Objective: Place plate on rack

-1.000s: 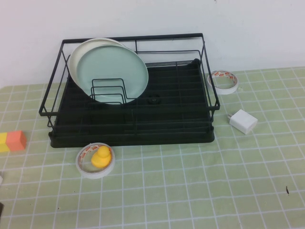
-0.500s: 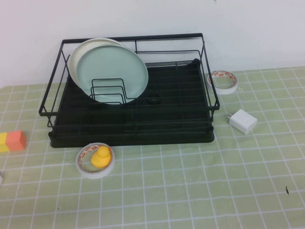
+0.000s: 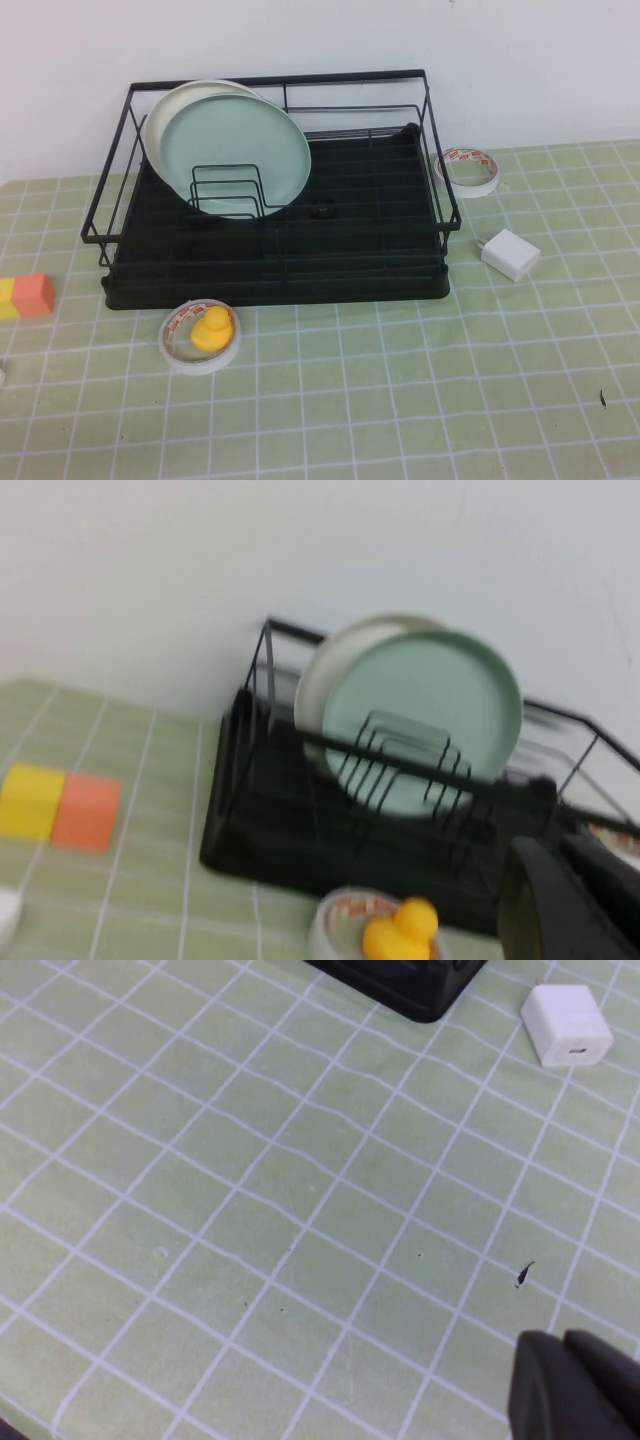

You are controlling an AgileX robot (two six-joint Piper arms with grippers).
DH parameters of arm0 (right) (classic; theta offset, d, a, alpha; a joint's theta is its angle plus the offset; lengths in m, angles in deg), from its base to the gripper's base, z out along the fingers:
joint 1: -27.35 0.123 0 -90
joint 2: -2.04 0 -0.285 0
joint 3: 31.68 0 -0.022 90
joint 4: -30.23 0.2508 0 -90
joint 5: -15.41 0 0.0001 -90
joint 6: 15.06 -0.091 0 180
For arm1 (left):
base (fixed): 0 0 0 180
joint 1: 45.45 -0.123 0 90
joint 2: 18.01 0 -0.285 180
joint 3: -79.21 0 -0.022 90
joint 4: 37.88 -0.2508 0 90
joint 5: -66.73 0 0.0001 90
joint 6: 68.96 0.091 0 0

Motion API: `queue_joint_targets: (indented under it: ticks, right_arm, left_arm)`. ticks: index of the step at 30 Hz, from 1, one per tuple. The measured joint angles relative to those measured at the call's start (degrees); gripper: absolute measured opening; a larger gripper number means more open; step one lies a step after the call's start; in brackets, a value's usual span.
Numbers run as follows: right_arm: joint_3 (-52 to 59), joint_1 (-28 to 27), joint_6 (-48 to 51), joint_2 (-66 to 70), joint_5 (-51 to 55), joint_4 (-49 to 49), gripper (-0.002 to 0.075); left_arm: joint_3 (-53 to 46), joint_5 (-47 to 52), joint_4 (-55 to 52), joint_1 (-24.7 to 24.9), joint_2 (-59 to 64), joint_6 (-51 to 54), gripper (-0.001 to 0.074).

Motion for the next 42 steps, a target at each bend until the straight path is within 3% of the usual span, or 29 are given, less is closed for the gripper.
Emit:
queue_joint_targets:
  ticks: [2,5,8,28,36,42]
  right_arm:
    - [0.0,0.0,0.0,0.0,0.0,0.12,0.0]
    - [0.0,0.0,0.0,0.0,0.0,0.49,0.0]
    - [0.0,0.0,0.0,0.0,0.0,0.6,0.0]
    - [0.0,0.0,0.0,0.0,0.0,0.96,0.0]
    - [0.0,0.0,0.0,0.0,0.0,0.96,0.0]
    - [0.0,0.0,0.0,0.0,0.0,0.96,0.0]
  left_arm:
    - [0.0,1.82,-23.89,0.0,0.0,-24.64,-0.0001]
    - [0.0,7.45,-51.93,0.0,0.0,-53.61,-0.0001]
    - [0.0,13.5,-63.1,0.0,0.0,-65.11,-0.0002]
    - [0.1,14.84,-66.73,0.0,0.0,-67.64,-0.0001]
    - [0.1,14.84,-66.37,0.0,0.0,-52.26,-0.0001]
    - [0.1,14.84,-65.83,0.0,0.0,-49.12,-0.0001]
